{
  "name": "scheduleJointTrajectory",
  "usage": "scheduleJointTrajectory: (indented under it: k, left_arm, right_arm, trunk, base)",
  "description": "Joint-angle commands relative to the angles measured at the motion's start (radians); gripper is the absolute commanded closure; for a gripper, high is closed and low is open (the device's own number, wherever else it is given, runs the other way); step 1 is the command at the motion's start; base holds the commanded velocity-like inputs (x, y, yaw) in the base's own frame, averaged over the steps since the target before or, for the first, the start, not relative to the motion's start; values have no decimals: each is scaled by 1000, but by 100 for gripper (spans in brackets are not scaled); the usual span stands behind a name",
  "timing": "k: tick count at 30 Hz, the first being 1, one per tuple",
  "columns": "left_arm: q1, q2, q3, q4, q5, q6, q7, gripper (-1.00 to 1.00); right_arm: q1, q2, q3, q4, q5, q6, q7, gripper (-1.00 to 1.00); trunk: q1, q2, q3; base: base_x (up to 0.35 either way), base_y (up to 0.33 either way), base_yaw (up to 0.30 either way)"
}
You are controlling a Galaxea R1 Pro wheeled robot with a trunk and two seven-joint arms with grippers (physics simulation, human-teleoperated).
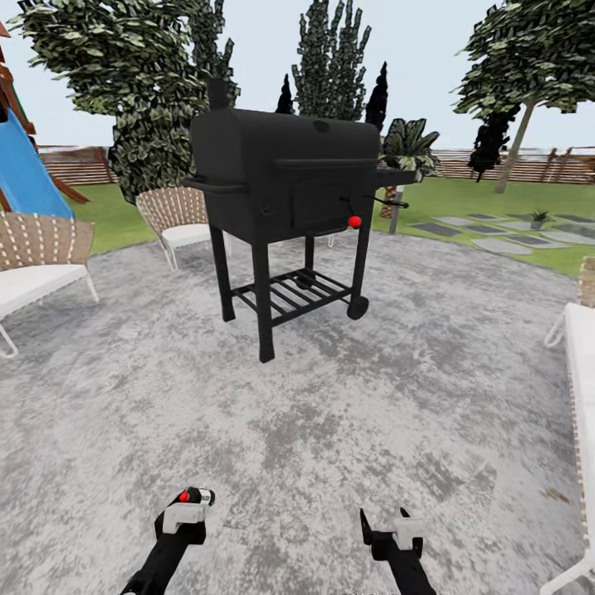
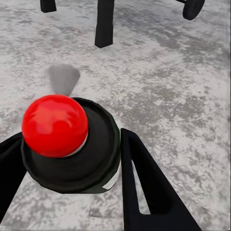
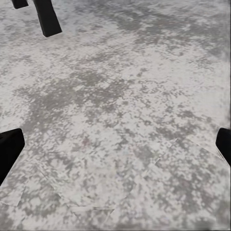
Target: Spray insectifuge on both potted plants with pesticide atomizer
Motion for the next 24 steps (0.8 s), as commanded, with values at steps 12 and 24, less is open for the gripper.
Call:
scheduleJointTrajectory:
  k: [12, 24]
  left_arm:
    - [-1, -1, 8, 5, -10, -5, -7, 100]
    - [-1, -1, 8, 2, -10, -5, -8, 100]
  right_arm:
    - [-1, 2, 4, 3, -12, -4, 3, -100]
    - [-1, -1, 5, 1, -136, -4, 5, -100]
  trunk:
    - [0, 0, -1]
    - [0, 0, -1]
  base:
    - [122, 24, -283]
    - [320, 100, -300]
